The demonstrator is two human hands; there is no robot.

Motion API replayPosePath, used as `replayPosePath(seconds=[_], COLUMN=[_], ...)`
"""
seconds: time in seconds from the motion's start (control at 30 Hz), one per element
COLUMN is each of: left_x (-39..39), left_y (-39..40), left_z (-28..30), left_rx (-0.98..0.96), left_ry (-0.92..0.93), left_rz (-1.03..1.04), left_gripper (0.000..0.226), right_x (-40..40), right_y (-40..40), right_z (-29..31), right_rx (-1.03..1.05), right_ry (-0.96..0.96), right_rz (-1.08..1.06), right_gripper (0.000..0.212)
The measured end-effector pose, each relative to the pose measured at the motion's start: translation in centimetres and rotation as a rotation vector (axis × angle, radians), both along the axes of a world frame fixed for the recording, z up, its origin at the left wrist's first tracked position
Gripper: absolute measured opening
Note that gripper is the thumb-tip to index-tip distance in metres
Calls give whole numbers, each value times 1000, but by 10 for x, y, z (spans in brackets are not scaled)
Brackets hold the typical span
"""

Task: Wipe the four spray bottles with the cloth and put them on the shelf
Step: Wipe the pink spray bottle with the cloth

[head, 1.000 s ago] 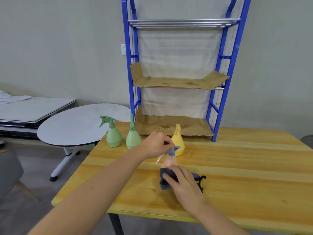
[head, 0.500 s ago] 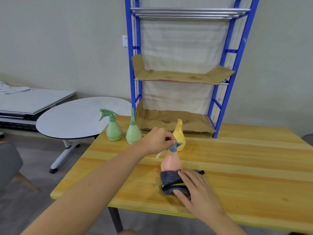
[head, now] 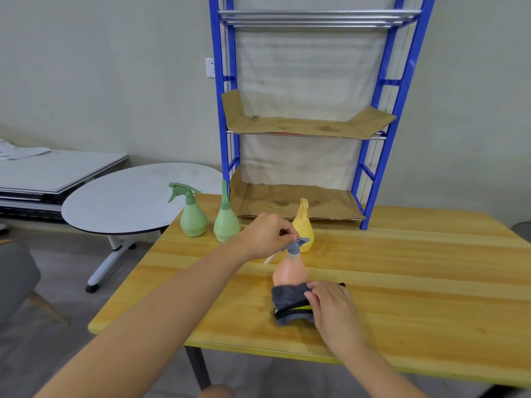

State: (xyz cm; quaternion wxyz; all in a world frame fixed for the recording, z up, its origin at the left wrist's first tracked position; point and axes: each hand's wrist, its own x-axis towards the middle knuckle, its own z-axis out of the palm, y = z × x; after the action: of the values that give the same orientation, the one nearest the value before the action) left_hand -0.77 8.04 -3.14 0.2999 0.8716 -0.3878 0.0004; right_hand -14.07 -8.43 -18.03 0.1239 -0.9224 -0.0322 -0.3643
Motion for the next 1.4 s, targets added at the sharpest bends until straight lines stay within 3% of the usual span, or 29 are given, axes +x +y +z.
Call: replayPosePath(seconds=[0.2, 0.3, 0.4, 0.6, 0.73, 0.83, 0.97, 1.03, 1.17, 1.33, 1.4], left_x=[-1, -1, -1, -2, -1, -1, 1, 2, 3, 8, 10], left_y=[-1, -2, -2, -2, -1, -1, -2, -2, -1, -1, 1], left_z=[1, 3, 5, 6, 6, 6, 6, 6, 5, 4, 3], left_rx=[3, 7, 17, 15, 12, 9, 17, 27, 8, 31, 29], left_ry=[11, 5, -4, 21, 6, 8, 36, 41, 23, 26, 29], left_rz=[5, 4, 7, 4, 9, 10, 13, 8, 1, -24, -40], left_gripper=[21, 21, 21, 21, 21, 20, 20, 21, 20, 21, 20], right_x=[-8, -12, -10, -3, 6, 24, 29, 27, 34, 18, 18], right_y=[-2, -4, -11, -6, 7, 9, 17, 19, 10, 15, 10], right_z=[3, 2, 1, 4, 42, 43, 14, 23, 56, 26, 40], right_rx=[65, -71, -231, -305, -265, -330, -420, -478, -290, -449, -395], right_ry=[161, 341, 245, 44, -132, -66, 241, 216, 14, 170, 115], right_rz=[106, 189, 237, 309, 258, 245, 359, 360, 251, 356, 337], right_gripper=[40, 69, 54, 50, 27, 29, 18, 14, 29, 19, 18])
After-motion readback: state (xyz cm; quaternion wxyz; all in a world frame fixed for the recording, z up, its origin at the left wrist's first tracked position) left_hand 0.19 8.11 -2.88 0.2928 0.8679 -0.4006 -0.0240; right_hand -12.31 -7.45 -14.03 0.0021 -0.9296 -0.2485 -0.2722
